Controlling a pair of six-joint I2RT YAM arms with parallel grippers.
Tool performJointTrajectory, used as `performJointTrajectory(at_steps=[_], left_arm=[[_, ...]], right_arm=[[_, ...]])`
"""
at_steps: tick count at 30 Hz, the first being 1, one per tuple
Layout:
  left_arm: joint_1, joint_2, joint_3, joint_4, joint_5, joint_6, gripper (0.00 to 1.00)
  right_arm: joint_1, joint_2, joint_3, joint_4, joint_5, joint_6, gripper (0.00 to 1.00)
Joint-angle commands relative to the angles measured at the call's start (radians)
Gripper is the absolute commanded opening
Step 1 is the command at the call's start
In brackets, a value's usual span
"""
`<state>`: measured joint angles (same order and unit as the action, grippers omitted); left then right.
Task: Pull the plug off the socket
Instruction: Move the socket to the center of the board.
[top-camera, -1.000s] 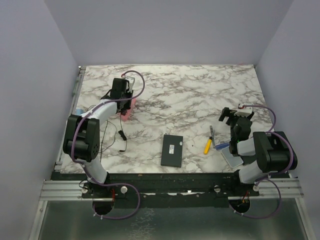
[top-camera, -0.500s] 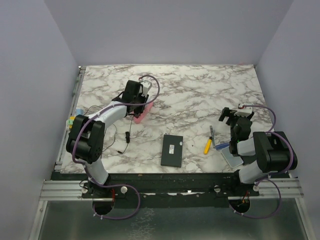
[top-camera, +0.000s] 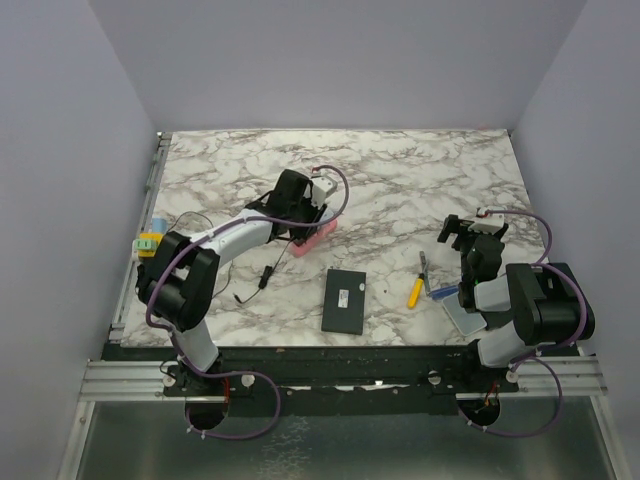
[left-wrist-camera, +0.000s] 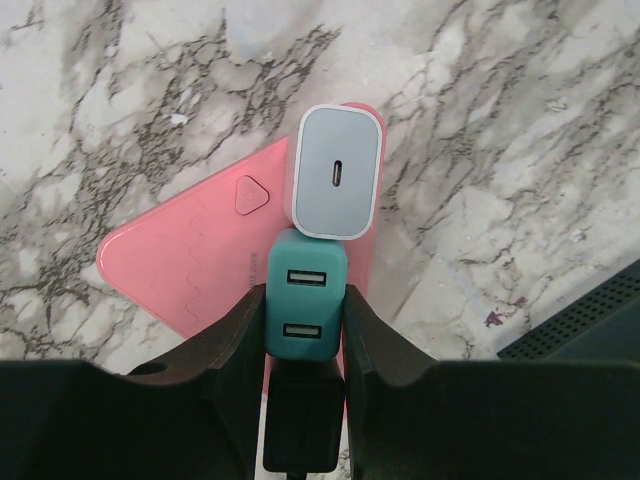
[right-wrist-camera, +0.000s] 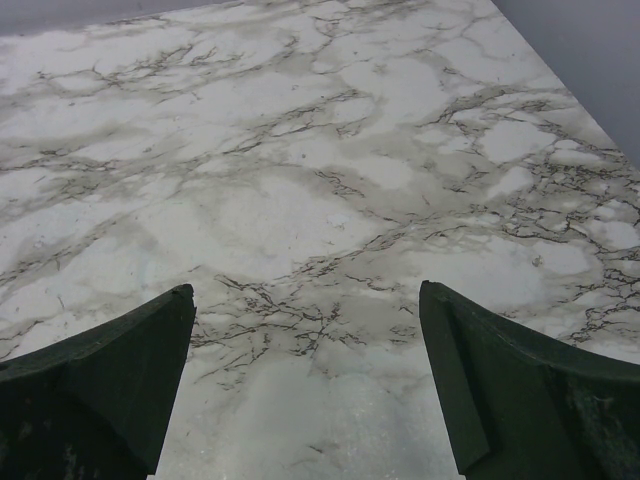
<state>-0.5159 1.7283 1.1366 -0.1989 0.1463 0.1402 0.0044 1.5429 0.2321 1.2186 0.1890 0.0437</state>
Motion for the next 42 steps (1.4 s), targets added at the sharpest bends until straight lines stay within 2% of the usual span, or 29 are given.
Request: performJointTrajectory(at_steps=[1, 10, 14, 17, 20, 22, 25, 27, 32, 35, 37, 39, 42], left_arm=[[-0.047, 0.013, -0.015, -0.067, 0.145, 0.026, 0.00], [-0.111, 0.017, -0.017, -0.112, 0.126, 0.073, 0.00], [-0.129, 0.021, -0.008, -0.132, 0.095, 0.076, 0.09], [-0.134, 0.007, -0.002, -0.138, 0.092, 0.062, 0.22], [-0.134, -0.015, 0.004, -0.138, 0.085, 0.033, 0.40], [-0.136, -0.031, 0.007, -0.131, 0.075, 0.002, 0.50], [-0.136, -0.069, -0.004, -0.095, 0.088, -0.040, 0.64], [-0.136, -0.101, -0.019, -0.067, 0.107, -0.067, 0.71], [-0.136, -0.184, -0.037, -0.033, 0.054, -0.113, 0.77], [-0.127, -0.236, -0.051, -0.022, -0.045, -0.164, 0.81], [-0.101, -0.256, -0.053, -0.028, -0.118, -0.269, 0.81], [-0.053, -0.283, -0.079, -0.027, -0.077, -0.372, 0.81], [-0.001, -0.313, -0.112, -0.027, -0.013, -0.449, 0.81]], right_arm=[[-0.006, -0.001, 0.001, 0.041, 0.020, -0.013, 1.00], [-0.006, 0.000, -0.008, 0.065, 0.027, -0.020, 1.00], [-0.006, -0.052, -0.019, 0.043, 0.044, -0.025, 1.00], [0.016, -0.200, 0.017, -0.190, 0.046, -0.008, 1.00], [0.016, -0.332, 0.098, -0.463, 0.091, 0.125, 1.00], [0.016, -0.405, 0.193, -0.653, 0.063, 0.180, 1.00], [0.016, -0.451, 0.331, -0.905, -0.012, 0.232, 1.00], [0.016, -0.477, 0.387, -0.998, -0.069, 0.253, 1.00], [0.016, -0.538, 0.363, -0.933, -0.416, 0.249, 1.00], [0.016, -0.471, 0.444, -1.023, -0.629, 0.227, 1.00], [0.017, -0.421, 0.491, -1.086, -0.709, 0.224, 0.99], [0.035, -0.408, 0.489, -1.087, -0.727, 0.216, 0.97], [0.120, -0.402, 0.498, -1.136, -0.629, 0.173, 0.96]])
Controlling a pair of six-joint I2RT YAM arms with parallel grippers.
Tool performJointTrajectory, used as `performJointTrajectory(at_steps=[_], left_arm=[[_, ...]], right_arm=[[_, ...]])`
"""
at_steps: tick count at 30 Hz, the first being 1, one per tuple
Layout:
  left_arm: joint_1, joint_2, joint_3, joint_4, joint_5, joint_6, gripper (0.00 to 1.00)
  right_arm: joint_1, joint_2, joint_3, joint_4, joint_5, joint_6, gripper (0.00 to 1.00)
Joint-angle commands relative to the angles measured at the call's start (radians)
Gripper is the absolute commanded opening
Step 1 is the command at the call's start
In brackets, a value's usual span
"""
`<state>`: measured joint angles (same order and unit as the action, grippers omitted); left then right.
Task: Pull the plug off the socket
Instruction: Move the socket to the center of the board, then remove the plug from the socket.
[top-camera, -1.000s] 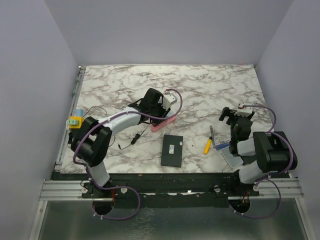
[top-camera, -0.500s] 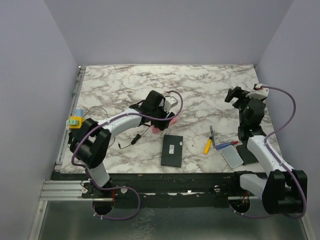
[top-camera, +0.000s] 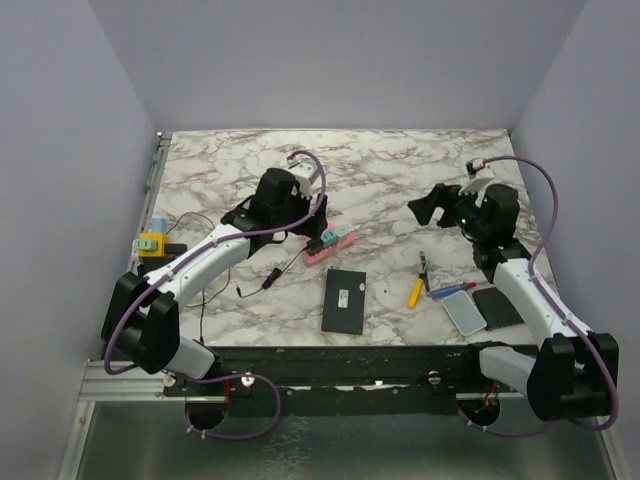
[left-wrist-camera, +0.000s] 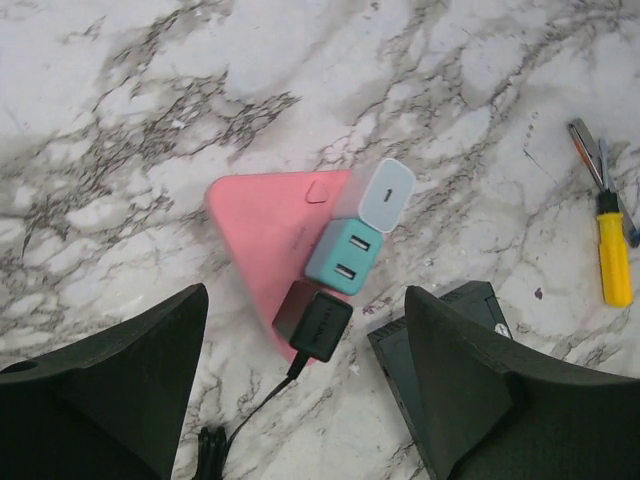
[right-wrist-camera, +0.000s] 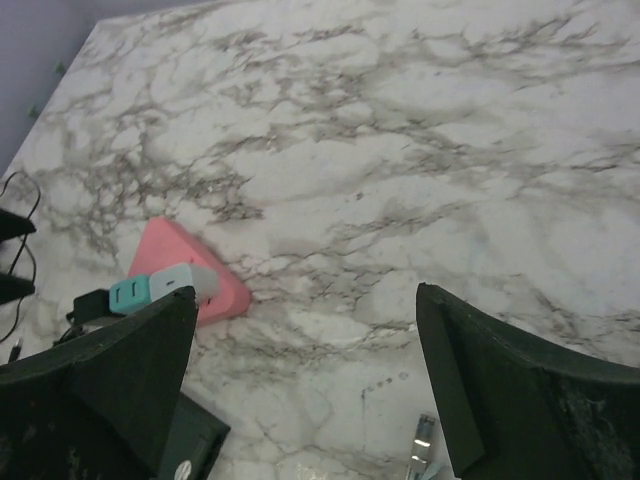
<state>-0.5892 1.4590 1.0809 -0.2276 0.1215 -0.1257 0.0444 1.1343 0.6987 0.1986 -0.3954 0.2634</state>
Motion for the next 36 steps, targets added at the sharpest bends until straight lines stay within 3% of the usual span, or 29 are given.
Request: performJointTrajectory(at_steps=[1, 6, 12, 25, 36], left_arm=[[0.090, -0.050, -0.071, 0.002, 0.043, -0.200, 0.81], [0.188, -0.051, -0.136, 0.009, 0.220, -0.293, 0.81], [0.206, -0.023, -0.191, 0.074, 0.338, -0.382, 0.81], [0.204, -0.013, -0.255, 0.128, 0.309, -0.406, 0.79], [0.196, 0.099, -0.187, 0.145, 0.348, -0.393, 0.73]], right_arm=[[0.121, 0.018, 0.043, -0.142, 0.009, -0.065, 0.95], [0.274, 0.100, 0.094, -0.197, 0.173, -0.109, 0.91], [0.427, 0.239, 0.160, -0.233, 0.271, -0.150, 0.88], [0.605, 0.524, 0.364, -0.256, 0.429, -0.236, 0.80], [0.642, 0.573, 0.354, -0.235, 0.403, -0.253, 0.74]])
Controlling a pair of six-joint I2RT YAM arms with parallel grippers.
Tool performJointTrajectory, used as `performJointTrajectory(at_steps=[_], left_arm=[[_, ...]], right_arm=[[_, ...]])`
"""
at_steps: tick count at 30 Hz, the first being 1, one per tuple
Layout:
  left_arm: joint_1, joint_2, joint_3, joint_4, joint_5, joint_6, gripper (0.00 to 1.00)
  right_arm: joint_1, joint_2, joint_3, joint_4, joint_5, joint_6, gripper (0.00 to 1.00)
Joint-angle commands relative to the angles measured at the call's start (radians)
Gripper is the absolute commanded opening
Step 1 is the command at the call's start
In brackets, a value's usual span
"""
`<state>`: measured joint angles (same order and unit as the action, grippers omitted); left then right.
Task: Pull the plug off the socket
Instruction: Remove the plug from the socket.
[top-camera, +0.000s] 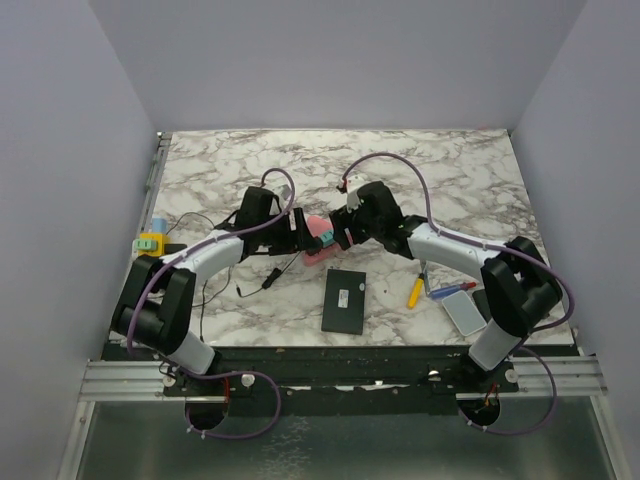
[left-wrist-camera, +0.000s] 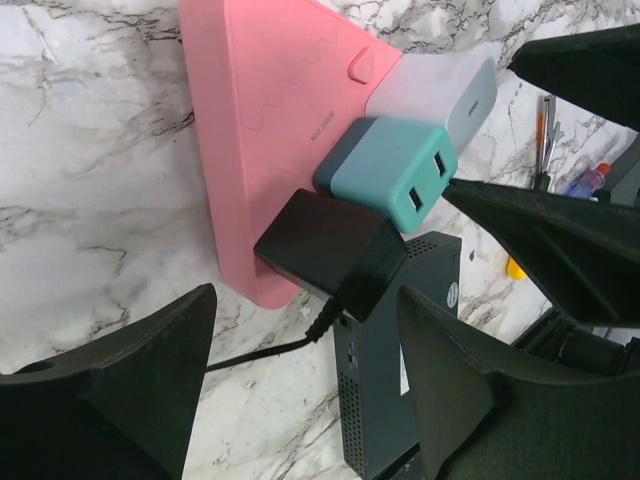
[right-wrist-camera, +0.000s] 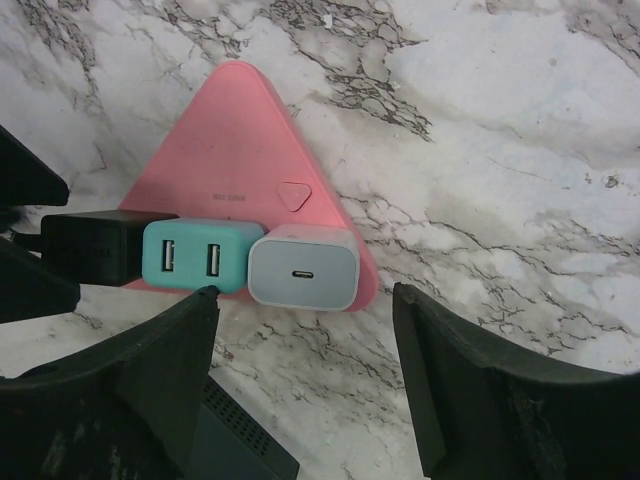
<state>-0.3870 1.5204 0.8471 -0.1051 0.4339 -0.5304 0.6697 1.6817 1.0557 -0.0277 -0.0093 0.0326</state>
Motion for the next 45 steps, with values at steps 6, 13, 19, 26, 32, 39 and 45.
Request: performJointTrajectory(at_steps=[6, 13, 19, 26, 32, 39, 45], left_arm=[[-0.009, 0.095, 0.087, 0.029, 0.062, 0.010, 0.70], [-0.010, 0.129, 0.123, 0.030, 0.052, 0.023, 0.60], [-0.012, 0.181, 0.176, -0.018, 0.043, 0.089, 0.42], [-0.036, 0.215, 0.226, -0.107, 0.024, 0.225, 0.35], [-0.044, 0.183, 0.249, -0.110, 0.045, 0.310, 0.40], [-0.122, 0.175, 0.307, -0.113, -0.044, 0.391, 0.60], [-0.153, 0.196, 0.326, -0.113, -0.148, 0.428, 0.63]], right_arm=[[0.020, 0.044, -0.002, -0.014, 0.016, -0.023, 0.69], [0.023, -0.003, -0.034, -0.006, -0.014, -0.010, 0.69], [0.023, 0.024, 0.002, -0.016, 0.005, -0.014, 0.68], [0.023, 0.056, 0.040, -0.034, 0.061, -0.023, 0.67], [0.021, 0.030, 0.036, -0.029, 0.094, -0.023, 0.66], [0.020, -0.017, 0.008, -0.015, 0.085, -0.001, 0.67], [0.011, -0.090, -0.078, 0.014, 0.091, 0.022, 0.67]])
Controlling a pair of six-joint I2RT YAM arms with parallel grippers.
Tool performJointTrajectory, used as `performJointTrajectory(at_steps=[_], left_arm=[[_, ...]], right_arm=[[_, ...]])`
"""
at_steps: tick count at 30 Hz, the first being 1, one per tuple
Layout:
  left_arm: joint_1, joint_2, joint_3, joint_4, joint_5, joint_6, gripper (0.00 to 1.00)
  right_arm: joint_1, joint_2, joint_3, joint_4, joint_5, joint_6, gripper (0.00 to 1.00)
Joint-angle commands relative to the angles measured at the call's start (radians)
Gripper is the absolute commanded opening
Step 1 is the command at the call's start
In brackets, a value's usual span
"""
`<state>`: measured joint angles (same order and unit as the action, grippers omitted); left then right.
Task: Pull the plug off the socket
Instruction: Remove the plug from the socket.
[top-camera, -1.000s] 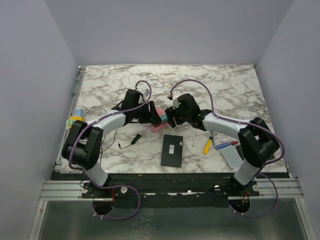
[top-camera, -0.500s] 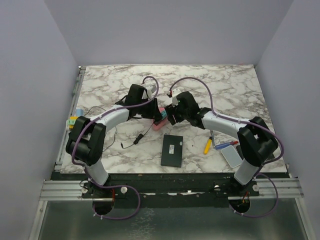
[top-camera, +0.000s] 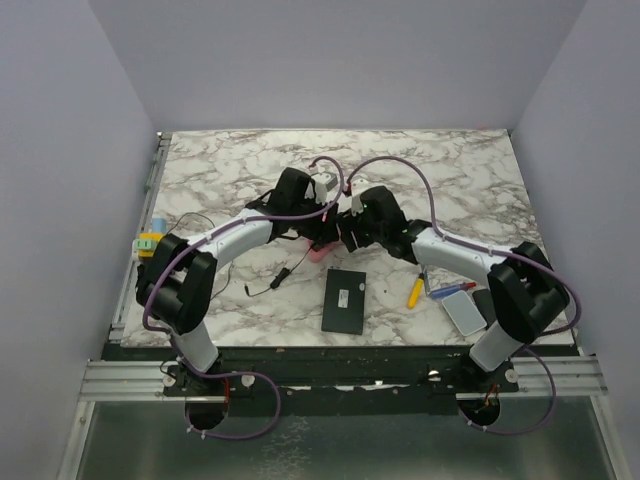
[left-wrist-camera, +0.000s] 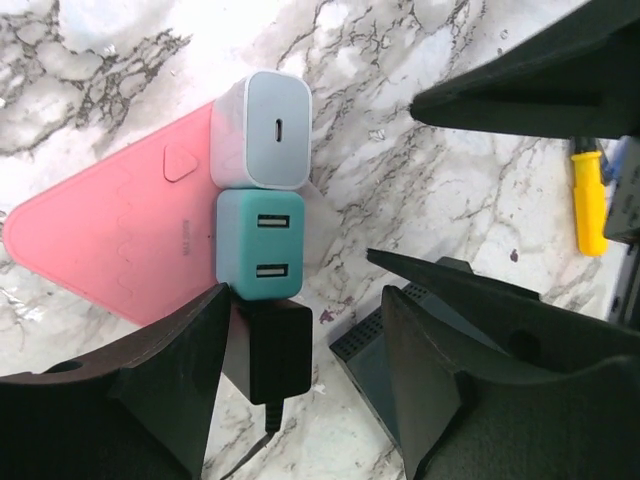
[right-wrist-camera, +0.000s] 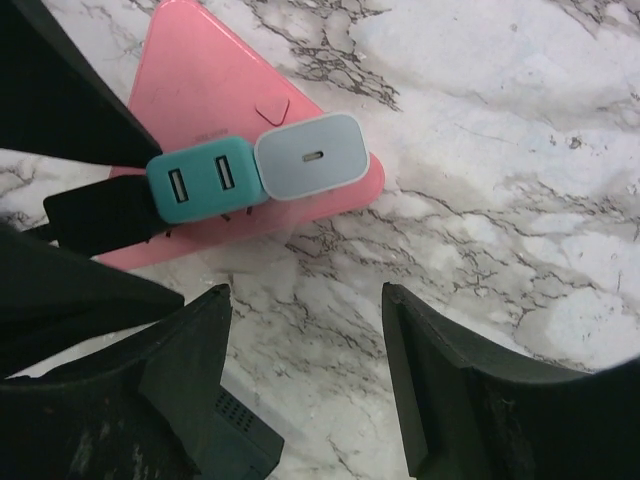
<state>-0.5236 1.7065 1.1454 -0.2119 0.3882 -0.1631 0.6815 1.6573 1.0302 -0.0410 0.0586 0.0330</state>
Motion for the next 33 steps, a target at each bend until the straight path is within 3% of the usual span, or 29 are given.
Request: performJointTrajectory(at_steps=[1, 10, 22, 26, 30, 33], left_arm=[[-0.020, 0.014, 0.028, -0.007, -0.116, 0.066, 0.63], [-0.058, 0.065, 0.059, -0.001, -0.178, 0.113, 0.62], [-0.091, 0.055, -0.014, 0.040, 0.032, 0.290, 0.25], [-0.122, 0.029, -0.044, -0.009, 0.142, 0.364, 0.24], [-0.173, 0.056, -0.029, -0.106, 0.118, 0.414, 0.25], [-0.180, 0.049, -0.012, -0.109, 0.094, 0.401, 0.36]], right_arm=[[-0.003, -0.080, -0.067, 0.031, 0.027, 0.027, 0.66], [-0.018, -0.180, -0.174, 0.083, 0.036, 0.081, 0.67], [-0.020, -0.336, -0.251, 0.079, 0.019, 0.145, 0.67], [-0.019, -0.368, -0.275, 0.060, 0.023, 0.127, 0.66], [-0.020, -0.381, -0.297, 0.045, 0.019, 0.133, 0.66], [-0.020, -0.398, -0.320, 0.052, 0.005, 0.156, 0.67]])
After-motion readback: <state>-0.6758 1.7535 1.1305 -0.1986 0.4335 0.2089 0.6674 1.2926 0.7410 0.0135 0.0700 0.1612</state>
